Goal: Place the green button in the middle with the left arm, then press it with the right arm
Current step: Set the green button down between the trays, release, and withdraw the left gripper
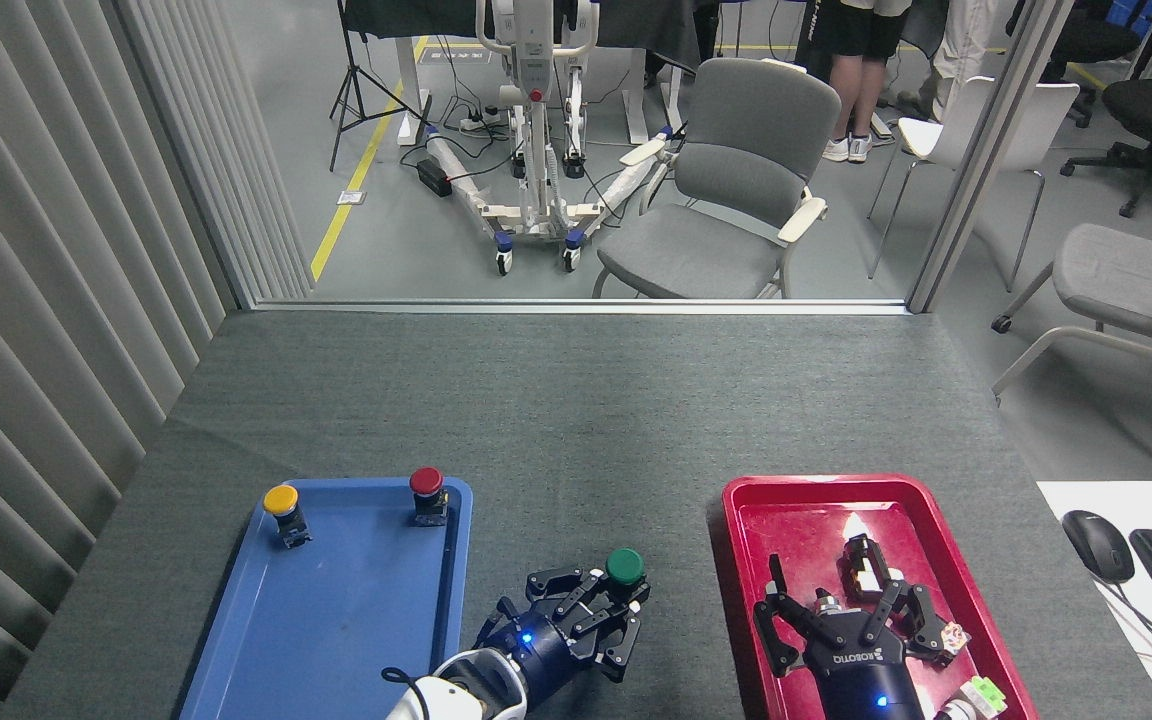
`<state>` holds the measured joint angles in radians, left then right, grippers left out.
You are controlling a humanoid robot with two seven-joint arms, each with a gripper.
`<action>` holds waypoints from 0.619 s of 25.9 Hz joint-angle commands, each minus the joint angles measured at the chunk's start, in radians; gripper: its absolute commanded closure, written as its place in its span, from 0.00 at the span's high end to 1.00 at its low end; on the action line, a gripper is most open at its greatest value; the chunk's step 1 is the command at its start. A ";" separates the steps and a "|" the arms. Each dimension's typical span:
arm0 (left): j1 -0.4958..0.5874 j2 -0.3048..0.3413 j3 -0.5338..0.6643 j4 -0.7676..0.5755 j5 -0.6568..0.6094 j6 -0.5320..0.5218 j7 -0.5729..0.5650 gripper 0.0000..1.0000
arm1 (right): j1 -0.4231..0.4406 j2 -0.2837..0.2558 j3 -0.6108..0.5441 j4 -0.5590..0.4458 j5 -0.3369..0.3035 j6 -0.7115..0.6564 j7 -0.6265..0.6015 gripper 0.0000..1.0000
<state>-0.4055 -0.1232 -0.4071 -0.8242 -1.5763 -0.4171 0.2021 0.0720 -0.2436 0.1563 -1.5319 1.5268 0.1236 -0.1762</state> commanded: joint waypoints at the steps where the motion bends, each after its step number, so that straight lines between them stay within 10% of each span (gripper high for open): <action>1: -0.036 -0.012 -0.029 0.065 -0.001 0.038 0.008 0.00 | 0.000 0.001 0.000 0.001 -0.002 -0.012 0.000 1.00; 6: -0.059 -0.012 -0.047 0.154 0.010 0.055 0.010 0.05 | -0.001 0.007 0.003 0.007 -0.002 -0.018 0.000 1.00; 8: -0.058 -0.012 -0.055 0.158 0.015 0.078 0.010 0.38 | 0.000 0.007 0.003 0.007 -0.002 -0.022 0.000 1.00; 10: -0.058 -0.012 -0.059 0.148 0.018 0.092 0.013 1.00 | -0.001 0.010 0.003 0.007 -0.002 -0.022 0.001 1.00; 16: -0.038 -0.003 -0.058 -0.004 0.018 0.078 -0.003 1.00 | -0.026 0.024 0.005 0.021 0.001 -0.029 0.004 1.00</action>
<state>-0.4547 -0.1322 -0.4654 -0.7476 -1.5601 -0.3332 0.2156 0.0533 -0.2235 0.1605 -1.5192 1.5261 0.1003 -0.1779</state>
